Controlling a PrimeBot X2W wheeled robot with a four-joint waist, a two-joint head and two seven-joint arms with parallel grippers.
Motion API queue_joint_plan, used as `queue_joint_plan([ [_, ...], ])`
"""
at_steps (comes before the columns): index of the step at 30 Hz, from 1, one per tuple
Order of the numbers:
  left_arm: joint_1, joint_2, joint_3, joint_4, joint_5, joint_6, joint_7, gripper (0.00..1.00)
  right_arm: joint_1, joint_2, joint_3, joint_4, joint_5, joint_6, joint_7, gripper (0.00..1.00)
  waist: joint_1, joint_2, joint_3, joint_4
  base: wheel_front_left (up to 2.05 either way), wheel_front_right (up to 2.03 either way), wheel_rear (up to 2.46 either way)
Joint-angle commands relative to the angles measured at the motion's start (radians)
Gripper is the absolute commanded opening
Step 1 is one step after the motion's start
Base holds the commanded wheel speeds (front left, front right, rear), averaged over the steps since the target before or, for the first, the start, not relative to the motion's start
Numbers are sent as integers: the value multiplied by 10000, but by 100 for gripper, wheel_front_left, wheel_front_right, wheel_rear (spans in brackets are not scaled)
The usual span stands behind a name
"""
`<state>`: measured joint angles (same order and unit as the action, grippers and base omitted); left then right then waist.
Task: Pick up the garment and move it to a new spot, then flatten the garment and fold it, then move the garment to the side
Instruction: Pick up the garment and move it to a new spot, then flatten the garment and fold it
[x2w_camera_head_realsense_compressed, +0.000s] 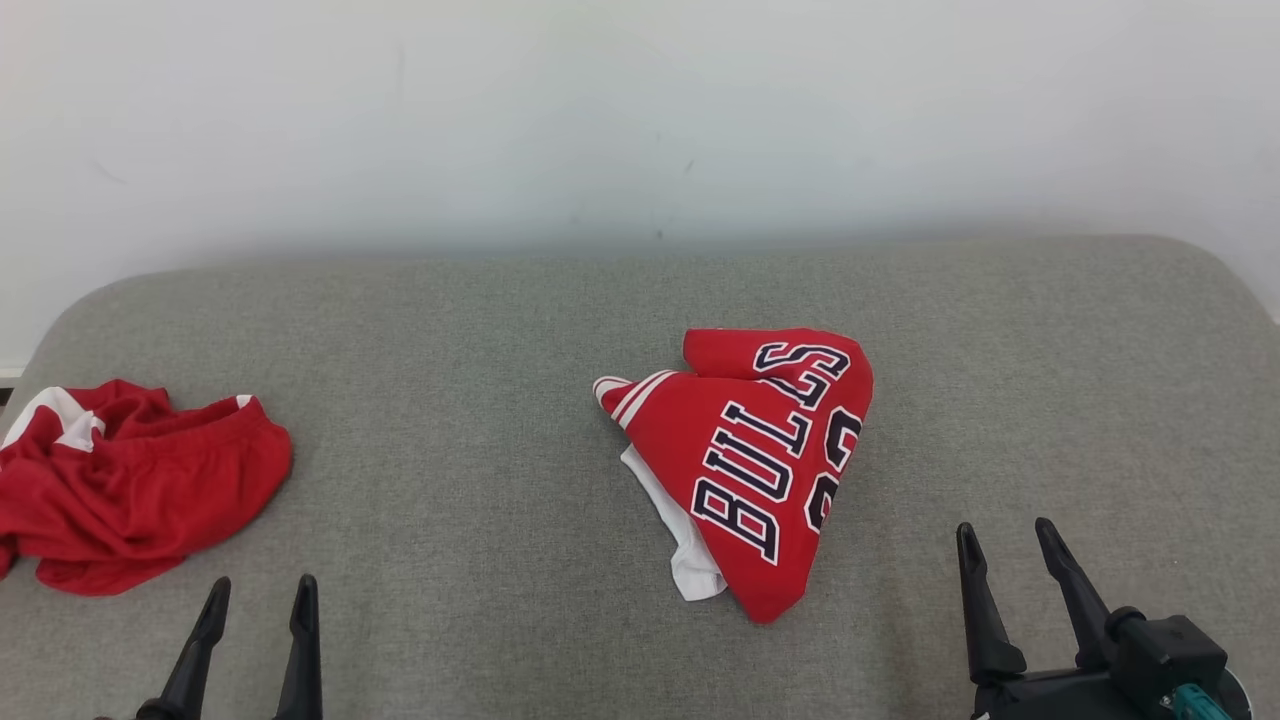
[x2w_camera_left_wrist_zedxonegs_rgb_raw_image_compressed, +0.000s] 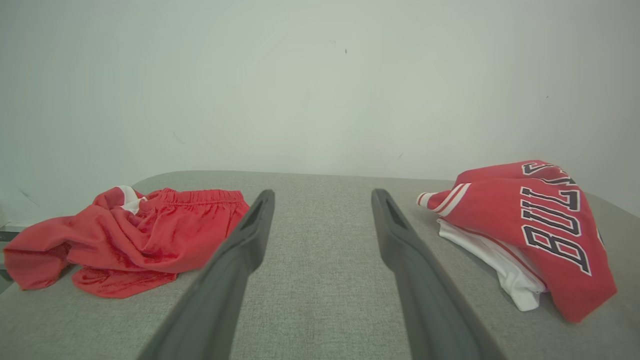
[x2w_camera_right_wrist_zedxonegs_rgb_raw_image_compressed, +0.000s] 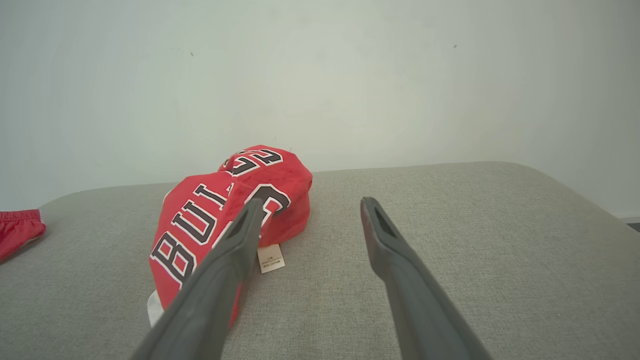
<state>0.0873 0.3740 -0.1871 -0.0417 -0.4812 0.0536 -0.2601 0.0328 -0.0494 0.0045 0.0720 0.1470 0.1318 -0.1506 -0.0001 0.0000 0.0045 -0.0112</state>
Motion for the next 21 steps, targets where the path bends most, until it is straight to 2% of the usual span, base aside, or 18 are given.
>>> queue_joint_plan([
  [1,159,-60,73,12,54,51,-51,100,132,-16,25,-31,62,-21,-14,100,1,0,-28,-34,0,0,0],
  [21,326,-391,493,79,276,-87,-57,100,125,-16,92,63,102,-21,23,100,1,0,-78,-174,0,0,0],
])
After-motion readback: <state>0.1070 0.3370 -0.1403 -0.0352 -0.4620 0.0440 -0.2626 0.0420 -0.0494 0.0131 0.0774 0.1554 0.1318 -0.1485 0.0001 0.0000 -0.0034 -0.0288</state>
